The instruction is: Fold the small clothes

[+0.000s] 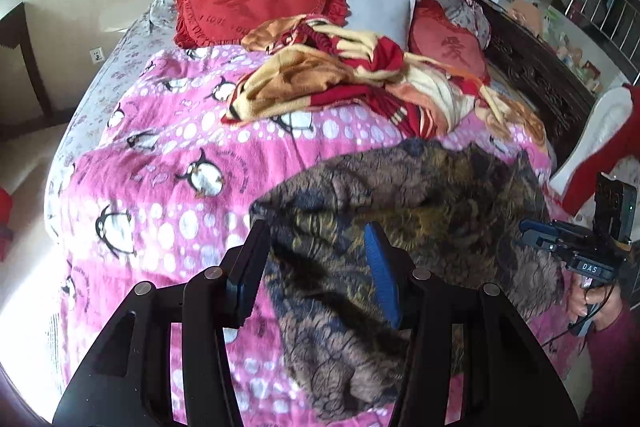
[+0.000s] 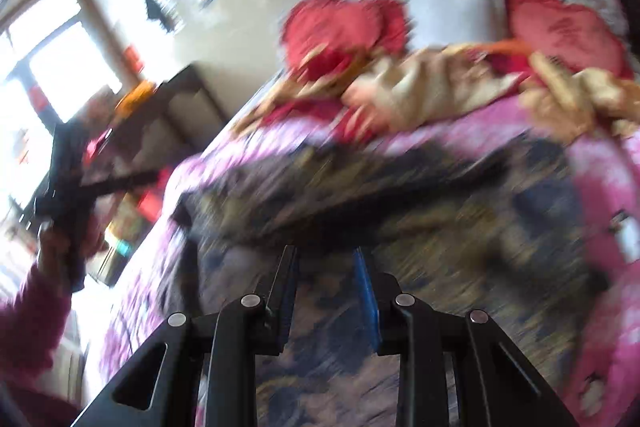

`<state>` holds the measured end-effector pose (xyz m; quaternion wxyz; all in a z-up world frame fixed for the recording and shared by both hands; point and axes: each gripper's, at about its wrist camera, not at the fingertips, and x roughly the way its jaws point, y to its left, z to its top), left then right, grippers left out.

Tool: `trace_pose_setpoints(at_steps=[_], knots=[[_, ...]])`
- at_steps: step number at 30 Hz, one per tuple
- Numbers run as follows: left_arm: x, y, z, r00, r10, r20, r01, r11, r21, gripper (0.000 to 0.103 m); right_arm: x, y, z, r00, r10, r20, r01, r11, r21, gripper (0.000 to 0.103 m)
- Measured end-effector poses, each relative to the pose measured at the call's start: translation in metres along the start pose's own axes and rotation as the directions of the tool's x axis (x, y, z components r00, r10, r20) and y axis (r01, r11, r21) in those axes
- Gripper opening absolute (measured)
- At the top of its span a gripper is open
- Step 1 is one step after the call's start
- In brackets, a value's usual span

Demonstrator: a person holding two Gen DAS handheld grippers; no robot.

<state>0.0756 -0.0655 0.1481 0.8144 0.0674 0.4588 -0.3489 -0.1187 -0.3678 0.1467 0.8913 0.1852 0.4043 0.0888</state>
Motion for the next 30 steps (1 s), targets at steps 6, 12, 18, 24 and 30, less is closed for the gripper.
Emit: trace_pose_setpoints(at_steps=[6, 12, 18, 24, 30], knots=[[0.051, 0.017, -0.029, 0.98, 0.072, -0.187, -0.075, 0.997, -0.006, 0.048, 0.088, 0.041, 0.005, 0.992, -0.026, -0.125, 0.009, 0.992, -0.128, 0.027], [0.035, 0.038, -0.006, 0.997, -0.021, -0.07, 0.006, 0.978, -0.209, 0.048, 0.131, 0.047, 0.082, 0.999, -0.042, 0.019, 0.043, 0.998, -0.035, 0.027], [0.027, 0.024, -0.012, 0.998, -0.021, -0.052, 0.015, 0.994, -0.112, 0.048, 0.104, 0.038, 0.083, 0.996, -0.058, 0.071, 0.057, 0.998, 0.028, 0.041], [0.049, -0.002, -0.02, 0.985, -0.098, -0.143, 0.093, 0.995, -0.04, 0.048, 0.026, 0.017, 0.022, 0.974, -0.215, 0.073, 0.214, 0.977, 0.022, 0.048], [0.073, -0.023, -0.014, 0.984, 0.037, -0.175, -0.025, 0.997, 0.07, 0.048, -0.025, -0.068, -0.001, 0.93, -0.359, 0.075, 0.341, 0.923, 0.179, 0.048]])
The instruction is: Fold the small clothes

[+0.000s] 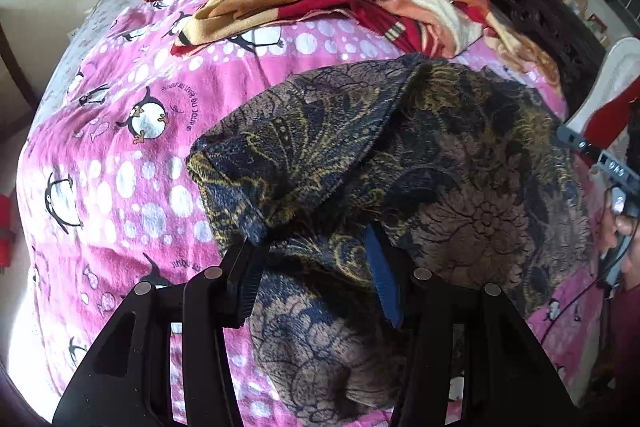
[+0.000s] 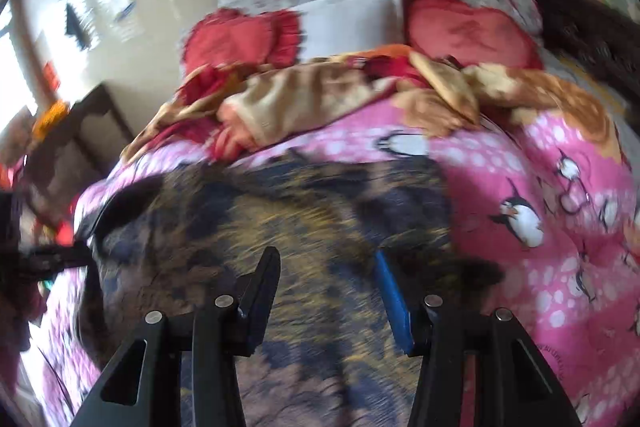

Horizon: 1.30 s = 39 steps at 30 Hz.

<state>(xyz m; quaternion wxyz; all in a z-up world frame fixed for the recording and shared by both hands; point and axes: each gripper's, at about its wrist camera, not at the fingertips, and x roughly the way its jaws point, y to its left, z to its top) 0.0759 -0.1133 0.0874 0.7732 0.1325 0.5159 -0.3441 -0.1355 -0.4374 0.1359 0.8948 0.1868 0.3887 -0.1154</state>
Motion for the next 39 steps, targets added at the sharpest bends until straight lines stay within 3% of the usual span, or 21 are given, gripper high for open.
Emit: trace_pose_setpoints(at_steps=[2, 3, 5, 7, 10, 13, 15, 22, 27, 28, 30, 31, 32, 34, 39], knots=[[0.012, 0.005, 0.017, 1.0, 0.012, -0.007, -0.013, 1.0, -0.008, 0.048, 0.014, -0.017, 0.012, 0.999, 0.035, -0.01, -0.034, 0.997, 0.065, 0.047], [0.015, 0.011, 0.028, 0.999, 0.032, 0.003, -0.032, 0.999, -0.029, 0.049, 0.025, -0.022, 0.02, 1.0, 0.006, -0.013, -0.006, 0.998, 0.068, 0.044], [0.016, 0.028, 0.049, 1.0, 0.001, 0.031, 0.002, 0.993, -0.118, 0.048, 0.044, -0.025, 0.031, 0.993, -0.115, -0.017, 0.116, 0.992, 0.059, 0.044], [0.011, 0.047, 0.065, 0.998, -0.011, 0.067, 0.026, 0.975, -0.22, 0.048, 0.057, -0.029, 0.036, 0.987, -0.159, -0.026, 0.16, 0.985, 0.069, 0.044], [-0.009, 0.068, 0.069, 0.994, -0.005, 0.112, 0.038, 0.954, -0.297, 0.048, 0.043, -0.029, 0.033, 0.992, -0.129, -0.014, 0.129, 0.987, 0.099, 0.045], [-0.03, 0.066, 0.045, 0.991, -0.059, 0.123, 0.088, 0.965, -0.247, 0.048, 0.0, -0.026, 0.012, 0.996, -0.084, 0.007, 0.083, 0.993, 0.078, 0.052], [-0.04, 0.058, 0.016, 0.989, -0.088, 0.116, 0.109, 0.975, -0.195, 0.049, -0.025, -0.029, -0.008, 0.999, -0.052, 0.017, 0.05, 0.995, 0.088, 0.067], [-0.038, 0.032, -0.088, 0.98, -0.197, -0.004, 0.194, 0.966, -0.169, 0.051, -0.068, -0.043, -0.082, 0.998, 0.019, -0.056, -0.011, 0.99, 0.143, 0.067], [-0.018, 0.023, -0.121, 0.969, -0.245, -0.04, 0.232, 0.952, -0.202, 0.051, -0.069, -0.047, -0.111, 0.994, 0.078, -0.077, -0.061, 0.978, 0.2, 0.066], [-0.014, 0.022, -0.121, 0.969, -0.246, -0.036, 0.234, 0.951, -0.202, 0.051, -0.065, -0.046, -0.114, 0.992, 0.091, -0.083, -0.073, 0.977, 0.202, 0.062], [-0.008, 0.017, -0.122, 0.969, -0.245, -0.018, 0.237, 0.951, -0.2, 0.049, -0.059, -0.042, -0.119, 0.989, 0.112, -0.096, -0.091, 0.976, 0.196, 0.037], [-0.005, 0.014, -0.121, 0.969, -0.244, -0.028, 0.235, 0.953, -0.19, 0.029, -0.054, -0.04, -0.121, 0.987, 0.11, -0.116, -0.087, 0.978, 0.188, 0.029], [-0.003, 0.01, -0.119, 0.972, -0.232, -0.046, 0.221, 0.96, -0.171, 0.018, -0.051, -0.039, -0.122, 0.985, 0.108, -0.133, -0.084, 0.98, 0.178, 0.008], [-0.004, 0.006, -0.115, 0.976, -0.209, -0.058, 0.199, 0.969, -0.145, 0.01, -0.056, -0.04, -0.12, 0.985, 0.123, -0.122, -0.098, 0.976, 0.197, 0.005], [-0.04, -0.002, -0.112, 0.989, -0.147, -0.01, 0.147, 0.989, -0.024, 0.009, -0.098, -0.033, -0.105, 0.993, 0.101, -0.067, -0.092, 0.988, 0.125, 0.003]])
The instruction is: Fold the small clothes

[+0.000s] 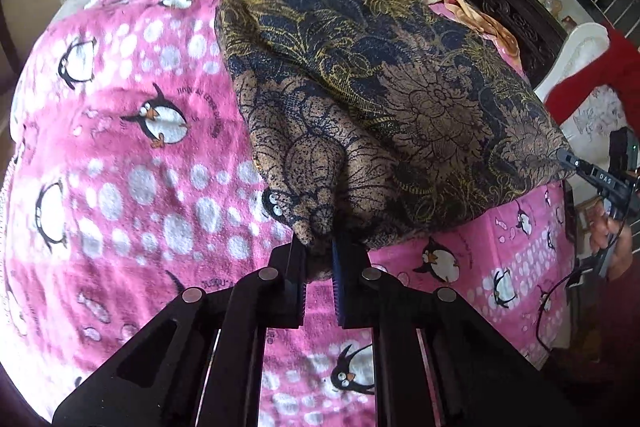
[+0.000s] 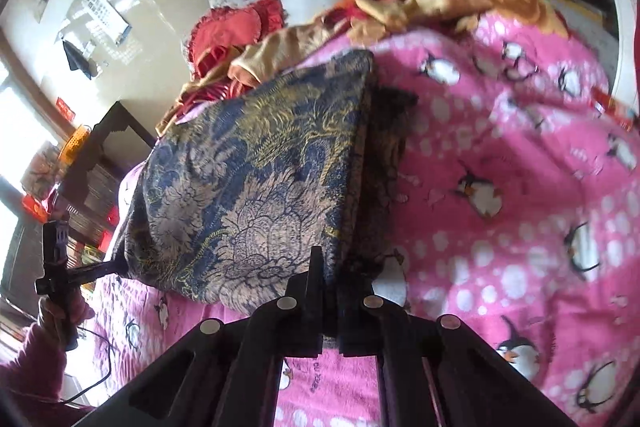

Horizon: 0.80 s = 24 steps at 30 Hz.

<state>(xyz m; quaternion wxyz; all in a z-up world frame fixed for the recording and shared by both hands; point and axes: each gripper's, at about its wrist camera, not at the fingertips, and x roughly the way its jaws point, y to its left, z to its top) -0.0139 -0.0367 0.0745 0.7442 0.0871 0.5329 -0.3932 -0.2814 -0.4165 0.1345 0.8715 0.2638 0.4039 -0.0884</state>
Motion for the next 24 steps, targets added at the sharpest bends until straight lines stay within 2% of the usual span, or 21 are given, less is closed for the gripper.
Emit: trace_pose_setpoints(at_steps=[3, 6, 9, 11, 13, 15, 19, 24], knots=[[0.002, 0.002, -0.008, 1.0, 0.02, -0.006, -0.02, 1.0, 0.011, 0.009, -0.005, -0.004, -0.001, 0.999, -0.048, -0.013, 0.048, 0.999, -0.02, 0.003], [0.02, 0.013, -0.018, 0.998, 0.051, -0.045, -0.052, 0.998, -0.033, 0.009, 0.017, -0.019, -0.011, 0.993, -0.098, -0.068, 0.1, 0.995, 0.02, 0.003], [0.019, 0.013, -0.021, 0.997, 0.069, -0.026, -0.07, 0.996, -0.059, 0.009, 0.033, -0.024, -0.019, 0.984, -0.136, -0.115, 0.137, 0.991, 0.005, 0.003], [0.013, 0.008, -0.021, 0.995, 0.1, -0.008, -0.1, 0.994, -0.051, 0.009, 0.028, -0.02, -0.015, 0.978, -0.178, -0.112, 0.177, 0.984, -0.016, 0.003], [0.008, 0.002, -0.021, 0.989, 0.148, 0.013, -0.147, 0.988, -0.039, 0.009, 0.018, -0.015, -0.011, 0.968, -0.231, -0.095, 0.228, 0.973, -0.047, 0.013], [0.005, -0.003, -0.024, 0.985, 0.172, 0.021, -0.171, 0.985, -0.034, 0.009, 0.005, -0.006, -0.005, 0.959, -0.279, -0.054, 0.275, 0.959, -0.066, 0.039], [-0.005, -0.008, -0.025, 0.977, 0.206, 0.051, -0.204, 0.978, -0.046, 0.009, -0.009, 0.014, 0.004, 0.972, -0.234, -0.002, 0.233, 0.97, -0.066, 0.041], [-0.016, -0.017, -0.023, 0.968, 0.237, 0.078, -0.235, 0.972, -0.025, 0.01, 0.007, 0.047, 0.009, 0.986, -0.169, -0.011, 0.167, 0.979, -0.12, 0.041]])
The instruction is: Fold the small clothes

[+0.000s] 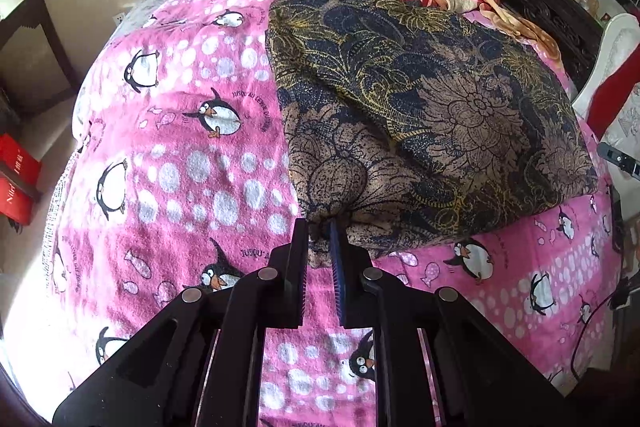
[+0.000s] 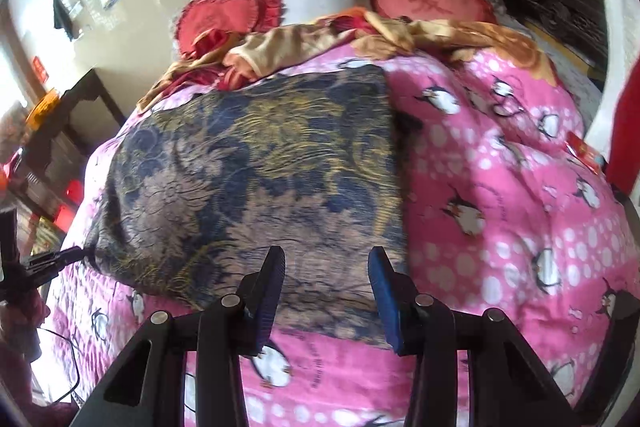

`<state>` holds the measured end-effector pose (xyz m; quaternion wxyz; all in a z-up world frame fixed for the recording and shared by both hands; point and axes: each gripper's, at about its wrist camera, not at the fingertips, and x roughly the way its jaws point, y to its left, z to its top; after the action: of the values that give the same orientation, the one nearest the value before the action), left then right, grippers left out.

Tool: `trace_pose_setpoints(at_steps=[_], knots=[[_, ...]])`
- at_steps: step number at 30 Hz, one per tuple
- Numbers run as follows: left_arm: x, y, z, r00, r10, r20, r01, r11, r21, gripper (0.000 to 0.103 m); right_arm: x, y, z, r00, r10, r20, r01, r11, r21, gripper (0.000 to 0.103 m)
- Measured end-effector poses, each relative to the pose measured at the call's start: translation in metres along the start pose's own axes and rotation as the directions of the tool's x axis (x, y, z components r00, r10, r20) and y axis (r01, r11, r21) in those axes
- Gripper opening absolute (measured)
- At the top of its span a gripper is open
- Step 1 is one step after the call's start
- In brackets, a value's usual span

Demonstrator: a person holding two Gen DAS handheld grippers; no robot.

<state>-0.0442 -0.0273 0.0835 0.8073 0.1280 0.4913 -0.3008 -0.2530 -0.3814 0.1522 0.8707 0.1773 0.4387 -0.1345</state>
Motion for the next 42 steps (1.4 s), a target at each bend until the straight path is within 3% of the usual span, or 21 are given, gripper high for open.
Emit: trace_pose_setpoints(at_steps=[5, 10, 13, 16, 24, 26, 32, 34, 37, 42], knots=[[-0.01, -0.004, 0.003, 0.999, 0.029, 0.023, -0.029, 0.999, 0.017, 0.01, 0.021, 0.032, -0.002, 1.0, 0.009, -0.025, -0.011, 0.997, -0.08, 0.041], [-0.018, -0.005, 0.006, 0.999, 0.004, 0.048, -0.004, 1.0, -0.009, 0.047, 0.039, 0.032, -0.008, 0.998, -0.007, -0.064, 0.002, 0.996, -0.085, 0.041], [-0.018, -0.007, 0.011, 0.998, -0.021, 0.06, 0.023, 0.999, -0.034, 0.047, 0.045, 0.023, -0.013, 0.996, -0.047, -0.071, 0.042, 0.997, -0.071, 0.041], [-0.008, -0.012, 0.018, 0.998, -0.041, 0.054, 0.044, 0.997, -0.061, 0.047, 0.065, 0.005, -0.026, 0.984, -0.065, -0.166, 0.064, 0.998, -0.009, 0.042], [0.044, -0.016, 0.013, 0.998, 0.058, -0.018, -0.059, 0.996, -0.06, 0.047, 0.049, 0.02, -0.017, 0.994, -0.029, -0.105, 0.026, 0.999, -0.028, 0.042], [0.054, -0.01, 0.008, 0.998, 0.044, -0.042, -0.048, 0.995, -0.091, 0.047, 0.048, 0.03, -0.01, 0.997, -0.007, -0.081, 0.003, 0.999, -0.05, 0.042], [0.057, -0.006, 0.001, 1.0, 0.029, 0.001, -0.029, 0.991, -0.127, 0.052, 0.074, 0.065, 0.019, 0.999, 0.041, -0.02, -0.043, 0.994, -0.105, 0.045], [0.057, -0.007, 0.0, 0.999, 0.033, 0.012, -0.031, 0.992, -0.122, 0.057, 0.085, 0.073, 0.026, 1.0, 0.025, 0.012, -0.024, 0.993, -0.112, 0.045], [0.058, -0.011, -0.004, 0.999, 0.038, 0.028, -0.035, 0.993, -0.116, 0.06, 0.108, 0.083, 0.027, 0.997, -0.072, 0.022, 0.074, 0.986, -0.146, 0.047], [0.051, -0.015, -0.003, 0.997, 0.066, 0.044, -0.061, 0.992, -0.112, 0.06, 0.111, 0.086, 0.019, 0.996, -0.077, 0.051, 0.084, 0.983, -0.161, 0.062]])
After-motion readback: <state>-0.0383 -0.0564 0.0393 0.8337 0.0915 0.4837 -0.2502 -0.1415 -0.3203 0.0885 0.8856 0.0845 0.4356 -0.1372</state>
